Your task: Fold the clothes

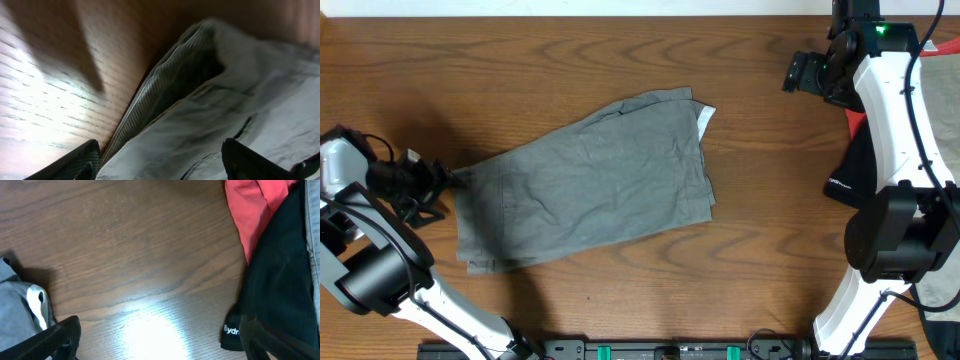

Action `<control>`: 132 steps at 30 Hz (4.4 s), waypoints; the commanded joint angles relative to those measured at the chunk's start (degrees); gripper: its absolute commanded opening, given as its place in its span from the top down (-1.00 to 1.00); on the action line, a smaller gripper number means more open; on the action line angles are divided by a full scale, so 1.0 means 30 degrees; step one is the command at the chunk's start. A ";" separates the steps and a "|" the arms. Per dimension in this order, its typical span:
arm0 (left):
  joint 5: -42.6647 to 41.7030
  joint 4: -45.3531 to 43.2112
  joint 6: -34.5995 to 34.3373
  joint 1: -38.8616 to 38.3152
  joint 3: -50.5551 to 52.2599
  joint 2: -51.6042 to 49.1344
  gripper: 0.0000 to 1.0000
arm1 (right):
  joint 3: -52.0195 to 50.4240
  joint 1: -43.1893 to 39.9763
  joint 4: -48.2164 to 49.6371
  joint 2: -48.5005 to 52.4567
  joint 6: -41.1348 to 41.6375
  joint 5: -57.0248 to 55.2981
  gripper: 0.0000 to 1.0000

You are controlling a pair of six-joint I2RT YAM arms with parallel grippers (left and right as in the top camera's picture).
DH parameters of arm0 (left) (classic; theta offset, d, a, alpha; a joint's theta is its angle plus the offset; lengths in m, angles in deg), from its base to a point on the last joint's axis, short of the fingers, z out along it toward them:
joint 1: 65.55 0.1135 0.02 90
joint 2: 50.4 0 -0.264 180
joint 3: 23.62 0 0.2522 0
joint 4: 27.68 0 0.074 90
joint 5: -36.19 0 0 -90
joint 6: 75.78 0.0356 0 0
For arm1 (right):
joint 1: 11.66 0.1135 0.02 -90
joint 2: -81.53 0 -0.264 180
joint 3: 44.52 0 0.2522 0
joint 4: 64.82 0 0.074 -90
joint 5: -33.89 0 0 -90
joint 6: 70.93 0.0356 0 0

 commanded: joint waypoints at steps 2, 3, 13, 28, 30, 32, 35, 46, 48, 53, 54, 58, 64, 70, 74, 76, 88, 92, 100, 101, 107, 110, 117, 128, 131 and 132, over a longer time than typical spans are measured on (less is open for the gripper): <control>0.0182 0.0029 0.1195 0.0015 0.0510 -0.0219 -0.59 | -0.0095 -0.0124 -0.0015 -0.0051 0.0270 0.0007 -0.99; 0.0175 0.0044 0.1268 0.0015 0.0510 -0.0219 -0.60 | -0.0095 -0.0124 -0.0015 -0.0051 0.0270 0.0007 -0.99; 0.0109 -0.0124 0.1989 0.0015 0.1530 -0.0219 -0.60 | -0.0095 -0.0124 -0.0015 -0.0051 0.0270 0.0007 -0.98; -0.4233 -0.2120 0.3854 -0.0007 0.4561 -0.0219 -0.60 | -0.0095 -0.0124 -0.0015 -0.0051 0.0270 0.0007 -0.99; -0.4320 -0.2186 0.4044 -0.0022 0.4874 -0.0219 -0.59 | -0.0095 -0.0124 -0.0015 -0.0051 0.0270 0.0007 -0.99; -0.4320 -0.2455 0.4036 -0.0022 0.5231 -0.0219 -0.59 | -0.0095 -0.0124 -0.0015 -0.0051 0.0270 0.0007 -0.98; -0.4328 -0.2834 0.4029 -0.0022 0.5588 -0.0219 -0.58 | -0.0095 -0.0124 -0.0015 -0.0051 0.0270 0.0007 -0.98; -0.4328 -0.3606 0.4029 -0.0182 0.5654 -0.0219 -0.21 | -0.0095 -0.0124 -0.0015 -0.0051 0.0270 0.0007 -0.99; -0.4328 -0.3738 0.4029 -0.0393 0.5654 -0.0219 -0.22 | -0.0095 -0.0124 -0.0015 -0.0051 0.0270 0.0007 -0.98; -0.4328 -0.3738 0.4029 -0.1377 0.5654 -0.0219 -0.23 | -0.0095 -0.0124 -0.0015 -0.0051 0.0270 0.0007 -0.99; -0.4328 -0.3738 0.4029 -0.1647 0.5654 -0.0219 -0.25 | -0.0095 -0.0124 -0.0015 -0.0051 0.0270 0.0007 -0.99; -0.4320 -0.3745 0.4029 -0.2645 0.5654 -0.0219 -0.86 | -0.0095 -0.0124 -0.0015 -0.0051 0.0277 0.0007 -0.98; -0.4189 -0.3869 0.4036 -0.3847 0.5654 -0.0219 -0.88 | -0.0095 -0.0124 -0.0015 -0.0051 0.0270 0.0007 -0.98; -0.4087 -0.4044 0.4036 -0.4284 0.5654 -0.0219 -0.36 | -0.0095 -0.0124 -0.0015 -0.0051 0.0270 0.0007 -0.98; -0.3300 -0.3956 0.4029 -0.4284 0.5654 -0.0219 -0.17 | -0.0095 -0.0124 -0.0015 -0.0051 0.0270 0.0000 -0.99; -0.2295 -0.3956 0.4014 -0.4277 0.5654 -0.0219 -0.18 | -0.0095 -0.0124 -0.0015 -0.0051 0.0270 0.0007 -0.99; 0.0204 -0.6397 0.0947 -0.3191 0.5632 -0.0219 -0.66 | -0.0095 -0.0124 -0.0015 -0.0051 0.0270 0.0007 -0.99; 0.0211 -0.6754 0.1632 -0.3191 0.5639 -0.0219 -0.74 | -0.0095 -0.0124 -0.0015 -0.0051 0.0270 0.0007 -0.98; -0.1399 -0.8561 0.1865 -0.3198 0.6936 -0.0219 -0.95 | -0.0095 -0.0124 -0.0015 -0.0051 0.0270 0.0007 -0.99; -0.1581 -0.8837 0.1865 -0.3206 0.7227 -0.0219 -0.95 | -0.0095 -0.0124 -0.0015 -0.0051 0.0270 0.0007 -0.98; -0.3803 -0.9981 0.2579 -0.3206 0.9304 -0.0219 -0.93 | -0.0095 -0.0124 -0.0015 -0.0051 0.0270 0.0007 -0.99; -0.4699 -1.0156 0.3096 -0.3293 1.0010 -0.0219 -0.93 | -0.0095 -0.0124 -0.0015 -0.0051 0.0270 0.0007 -0.98; -0.4896 -1.0163 0.3089 -0.4073 1.0863 -0.0219 -0.76 | -0.0095 -0.0124 -0.0015 -0.0051 0.0270 0.0007 -0.99; -0.4874 -1.0593 0.3009 -0.4830 1.0885 -0.0219 0.28 | -0.0095 -0.0124 -0.0015 -0.0051 0.0270 0.0007 -0.99; -0.4874 -1.0542 0.2929 -0.4823 1.0841 -0.0219 0.63 | -0.0095 -0.0124 -0.0015 -0.0051 0.0270 0.0007 -0.99; -0.4787 -1.0477 0.2790 -0.4816 1.0761 -0.0211 0.80 | -0.0095 -0.0124 -0.0015 -0.0051 0.0270 0.0007 -0.99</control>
